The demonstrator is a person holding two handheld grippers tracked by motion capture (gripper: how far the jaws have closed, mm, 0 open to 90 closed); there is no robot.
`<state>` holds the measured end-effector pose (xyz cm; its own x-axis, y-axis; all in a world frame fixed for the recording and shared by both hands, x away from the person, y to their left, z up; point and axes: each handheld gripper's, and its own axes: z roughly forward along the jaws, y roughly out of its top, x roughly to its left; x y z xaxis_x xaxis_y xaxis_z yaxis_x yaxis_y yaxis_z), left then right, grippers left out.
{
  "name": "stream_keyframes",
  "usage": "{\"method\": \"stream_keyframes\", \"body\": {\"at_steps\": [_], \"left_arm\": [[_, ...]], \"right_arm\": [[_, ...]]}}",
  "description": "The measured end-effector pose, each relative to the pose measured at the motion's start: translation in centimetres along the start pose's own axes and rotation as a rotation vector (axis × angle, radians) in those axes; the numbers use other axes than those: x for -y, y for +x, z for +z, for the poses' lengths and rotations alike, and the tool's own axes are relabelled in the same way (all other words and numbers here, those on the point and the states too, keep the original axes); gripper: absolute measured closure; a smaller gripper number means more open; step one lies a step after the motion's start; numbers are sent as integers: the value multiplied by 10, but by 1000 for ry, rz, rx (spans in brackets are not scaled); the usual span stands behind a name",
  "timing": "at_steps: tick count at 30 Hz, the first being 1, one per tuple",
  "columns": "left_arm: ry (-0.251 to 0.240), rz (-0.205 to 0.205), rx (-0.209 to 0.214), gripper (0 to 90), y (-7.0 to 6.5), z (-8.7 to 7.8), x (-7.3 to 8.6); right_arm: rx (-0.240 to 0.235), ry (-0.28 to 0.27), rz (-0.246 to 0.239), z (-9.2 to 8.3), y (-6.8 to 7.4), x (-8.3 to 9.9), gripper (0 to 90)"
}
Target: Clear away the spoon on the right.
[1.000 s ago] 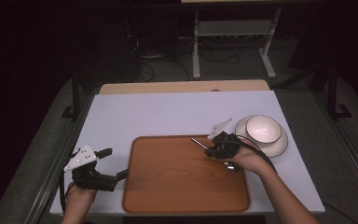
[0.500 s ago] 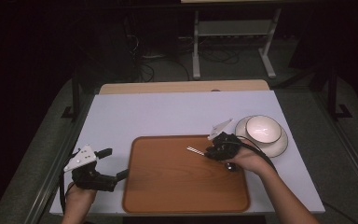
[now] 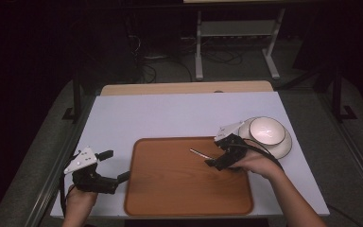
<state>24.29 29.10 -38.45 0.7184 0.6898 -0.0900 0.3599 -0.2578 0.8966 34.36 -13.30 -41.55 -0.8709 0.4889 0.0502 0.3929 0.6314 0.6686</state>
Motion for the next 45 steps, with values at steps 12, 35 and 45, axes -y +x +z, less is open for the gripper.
{"method": "stream_keyframes", "body": {"at_steps": [12, 35, 45], "left_arm": [[-7, 4, 3, 0, 0, -1, 0], [-12, 30, 21, 0, -2, -2, -1], [-13, 35, 29, 0, -3, -2, 0]], "right_arm": [[80, -187, 43, -46, 0, 10, 132], [217, -444, 223, -113, 5, 70, 132], [217, -473, 234, -122, 10, 90, 99]]}}
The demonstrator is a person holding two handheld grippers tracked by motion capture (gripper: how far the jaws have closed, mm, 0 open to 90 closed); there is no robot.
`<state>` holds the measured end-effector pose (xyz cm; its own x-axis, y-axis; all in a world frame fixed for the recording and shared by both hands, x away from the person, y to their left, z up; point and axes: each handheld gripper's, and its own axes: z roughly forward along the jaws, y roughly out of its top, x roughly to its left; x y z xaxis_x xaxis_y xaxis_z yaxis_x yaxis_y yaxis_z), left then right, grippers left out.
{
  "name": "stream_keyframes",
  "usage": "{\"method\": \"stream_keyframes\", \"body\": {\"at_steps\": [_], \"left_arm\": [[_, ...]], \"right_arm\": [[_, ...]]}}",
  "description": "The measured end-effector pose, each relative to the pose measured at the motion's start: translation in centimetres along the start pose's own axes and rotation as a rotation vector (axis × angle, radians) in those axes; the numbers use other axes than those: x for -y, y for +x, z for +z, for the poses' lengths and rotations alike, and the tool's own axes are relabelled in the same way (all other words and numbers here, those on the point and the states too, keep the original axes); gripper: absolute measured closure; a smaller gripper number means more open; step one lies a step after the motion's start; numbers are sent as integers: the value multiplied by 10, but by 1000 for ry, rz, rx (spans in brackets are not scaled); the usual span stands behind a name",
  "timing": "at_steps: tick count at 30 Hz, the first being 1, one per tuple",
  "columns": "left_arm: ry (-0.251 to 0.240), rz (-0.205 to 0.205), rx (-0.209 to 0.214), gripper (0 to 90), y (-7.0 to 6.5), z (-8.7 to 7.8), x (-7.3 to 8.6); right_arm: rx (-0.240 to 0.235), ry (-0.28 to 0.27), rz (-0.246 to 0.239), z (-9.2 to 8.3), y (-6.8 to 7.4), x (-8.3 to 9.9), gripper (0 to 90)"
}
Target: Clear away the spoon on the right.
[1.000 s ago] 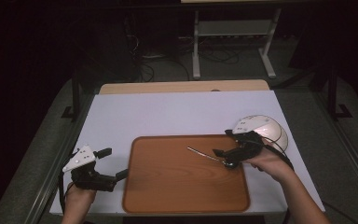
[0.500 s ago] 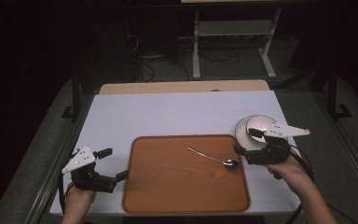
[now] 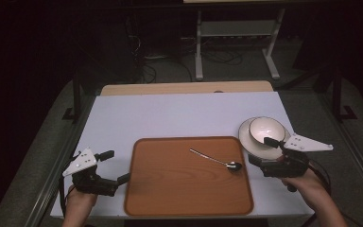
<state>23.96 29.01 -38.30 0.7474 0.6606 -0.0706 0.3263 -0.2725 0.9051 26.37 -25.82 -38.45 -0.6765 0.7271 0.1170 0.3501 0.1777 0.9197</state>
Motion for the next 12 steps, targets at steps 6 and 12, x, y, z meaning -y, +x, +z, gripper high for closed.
{"method": "stream_keyframes", "body": {"at_steps": [6, 12], "left_arm": [[2, 4, 2, 0, 0, 0, 0], [1, 7, 8, 0, 0, 1, 0]], "right_arm": [[10, -1, 1, 0, -2, 2, 86], [15, -4, 0, 0, -3, 1, 76]]}}
